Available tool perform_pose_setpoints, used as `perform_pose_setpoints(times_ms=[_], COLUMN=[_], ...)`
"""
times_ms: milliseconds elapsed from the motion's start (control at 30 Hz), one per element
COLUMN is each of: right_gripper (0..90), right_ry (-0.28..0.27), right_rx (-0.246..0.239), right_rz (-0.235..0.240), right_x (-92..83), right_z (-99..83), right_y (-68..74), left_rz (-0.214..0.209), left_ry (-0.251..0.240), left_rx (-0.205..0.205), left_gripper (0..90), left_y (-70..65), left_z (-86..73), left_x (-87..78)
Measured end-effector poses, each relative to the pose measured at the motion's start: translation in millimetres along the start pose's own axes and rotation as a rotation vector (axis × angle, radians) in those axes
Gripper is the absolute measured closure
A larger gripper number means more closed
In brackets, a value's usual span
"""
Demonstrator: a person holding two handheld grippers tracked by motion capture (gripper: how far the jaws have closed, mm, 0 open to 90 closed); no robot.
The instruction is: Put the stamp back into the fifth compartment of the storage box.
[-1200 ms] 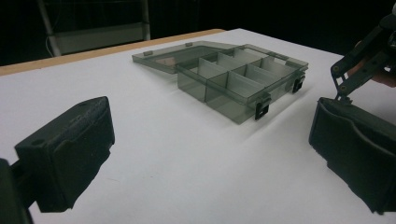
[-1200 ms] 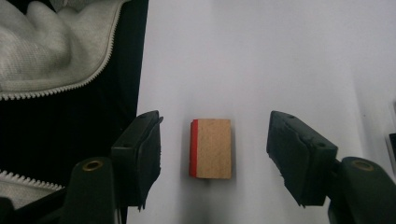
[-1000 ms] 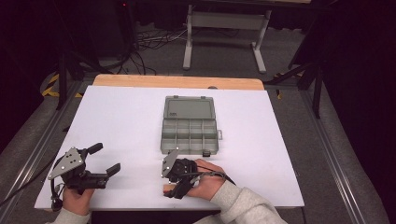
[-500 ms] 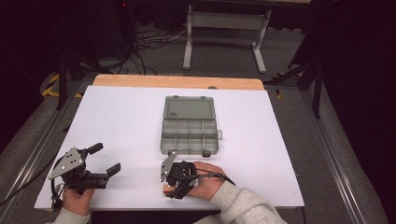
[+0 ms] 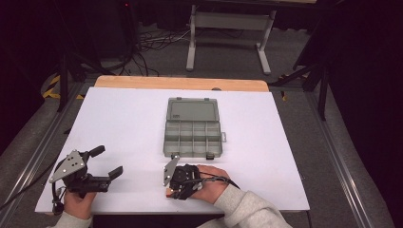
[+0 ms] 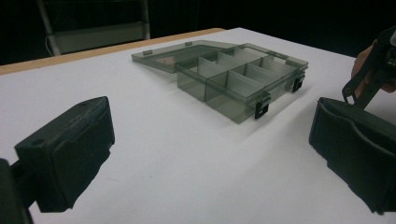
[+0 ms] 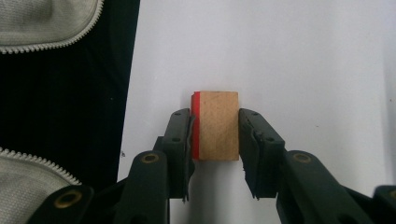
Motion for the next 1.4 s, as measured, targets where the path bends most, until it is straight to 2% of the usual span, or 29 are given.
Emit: perform_pose_setpoints(times_ms=[267,400,500,667,833,1167,1400], right_gripper=[65.8,65.7,65.7,65.7,65.8,65.8,65.8], right_ry=[0.000,-0.019,-0.029,-0.048,-0.082,-0.130,-0.187], right_rx=[0.003,0.005,0.014,0.019,0.041,0.045,0.078], right_rz=[0.001,-0.005,-0.007,-0.017,-0.019,-0.038,-0.037], right_x=[-1.0,-2.8,-6.2,-11.7,-21.0,-35.5,-44.5], right_z=[-0.1,0.3,0.8,2.3,5.0,10.7,11.7], right_y=[0.5,-0.4,-0.6,-2.2,-5.5,-10.2,-15.0], left_rz=[-0.001,-0.006,-0.009,-0.007,-0.009,-0.004,-0.006], left_ry=[-0.002,-0.001,0.003,0.004,0.002,-0.002,0.005], left_rx=[-0.001,0.001,0.020,0.015,0.015,0.014,0.019], left_gripper=[1.0,0.5,0.5,0.5,0.5,0.5,0.5], left_y=[0.1,-0.4,-0.4,-0.9,-0.8,-0.4,-0.4], left_z=[0.0,0.0,0.5,0.4,0.3,-0.1,-0.5], left_x=[-0.1,-0.1,-0.1,0.2,0.3,0.4,0.9])
Point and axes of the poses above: each handheld gripper's, and its own axes: x roughly forward along the jaws, z roughly out of its top, y roughly to its left, the point moved 4 cm from there along x, roughly forward along the jaws, and after that the axes turned 13 degrees about -z, right-handed, at the moved point
